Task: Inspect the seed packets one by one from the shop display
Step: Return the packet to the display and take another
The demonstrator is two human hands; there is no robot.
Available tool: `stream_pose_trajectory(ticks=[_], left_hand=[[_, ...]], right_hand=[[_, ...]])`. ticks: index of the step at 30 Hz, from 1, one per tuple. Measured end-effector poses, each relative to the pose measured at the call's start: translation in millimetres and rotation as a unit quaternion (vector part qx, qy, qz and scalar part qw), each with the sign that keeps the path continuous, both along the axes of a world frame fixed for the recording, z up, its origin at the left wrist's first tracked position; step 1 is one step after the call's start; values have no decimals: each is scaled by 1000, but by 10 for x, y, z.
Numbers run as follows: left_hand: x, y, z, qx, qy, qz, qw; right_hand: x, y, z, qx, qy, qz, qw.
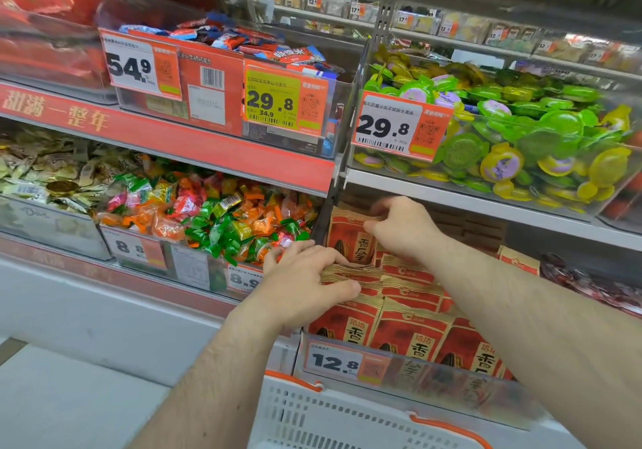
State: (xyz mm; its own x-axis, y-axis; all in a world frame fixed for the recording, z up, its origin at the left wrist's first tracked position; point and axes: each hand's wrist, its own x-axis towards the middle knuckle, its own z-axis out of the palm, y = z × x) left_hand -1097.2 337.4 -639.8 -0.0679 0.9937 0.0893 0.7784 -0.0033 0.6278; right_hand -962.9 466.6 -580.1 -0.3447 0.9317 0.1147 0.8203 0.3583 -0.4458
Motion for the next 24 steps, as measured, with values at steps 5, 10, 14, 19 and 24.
stream_pose_trajectory(ticks=[5,10,14,19,24], left_hand=[[16,-25,-2,3,4,0,1000],[34,-19,-33,29,-25,14,999],[57,1,-74,69,-25,17,997],[75,14,-99,78,-32,24,996],[83,-1,-89,69,-34,29,997]], right_hand=[[-85,61,-43,82,-87,50,992],[-172,170,32,68,-177,46,981],[-232,214,39,49,-221,43,973],[-285,236,51,45,-253,34,966],[-257,148,6,134,-267,37,954]])
